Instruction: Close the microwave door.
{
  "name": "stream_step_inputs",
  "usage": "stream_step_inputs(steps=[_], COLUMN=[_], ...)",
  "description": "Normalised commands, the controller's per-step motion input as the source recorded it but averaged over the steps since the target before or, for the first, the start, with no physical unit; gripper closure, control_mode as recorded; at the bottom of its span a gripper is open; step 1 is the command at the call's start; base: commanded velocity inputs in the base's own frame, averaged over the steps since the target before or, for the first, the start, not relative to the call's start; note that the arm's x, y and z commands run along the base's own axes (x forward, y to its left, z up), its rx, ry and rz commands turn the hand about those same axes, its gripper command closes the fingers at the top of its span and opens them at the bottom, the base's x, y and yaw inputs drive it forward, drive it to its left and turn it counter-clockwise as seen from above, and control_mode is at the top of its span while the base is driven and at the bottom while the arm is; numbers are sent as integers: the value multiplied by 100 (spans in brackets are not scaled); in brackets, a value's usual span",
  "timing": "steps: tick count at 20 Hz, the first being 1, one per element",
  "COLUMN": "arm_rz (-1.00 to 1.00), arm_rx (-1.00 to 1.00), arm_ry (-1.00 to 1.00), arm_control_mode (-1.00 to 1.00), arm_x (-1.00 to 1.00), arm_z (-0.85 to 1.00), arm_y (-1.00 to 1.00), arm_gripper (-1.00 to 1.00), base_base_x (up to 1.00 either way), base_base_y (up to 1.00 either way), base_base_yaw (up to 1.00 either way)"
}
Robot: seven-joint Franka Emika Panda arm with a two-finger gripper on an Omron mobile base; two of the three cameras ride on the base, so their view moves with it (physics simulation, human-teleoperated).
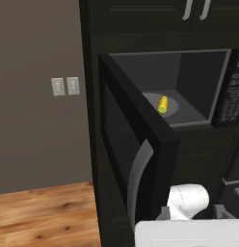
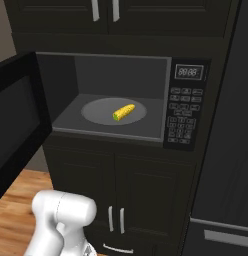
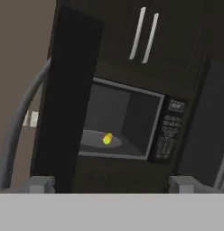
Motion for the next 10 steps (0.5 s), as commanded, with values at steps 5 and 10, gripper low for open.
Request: stream_step_inputs(steps=[5,10], arm_rz=[-5,13], arm_rx=[11,1], arm_ry=[4,1], arm_control_mode=[-100,-100], arm_x=[-14,-87], arm_z=[18,0], arm_y=[-33,65], arm_gripper=[-100,-100], base_base_x=[0,0], base_base_y=[0,0], base_base_yaw=[0,0])
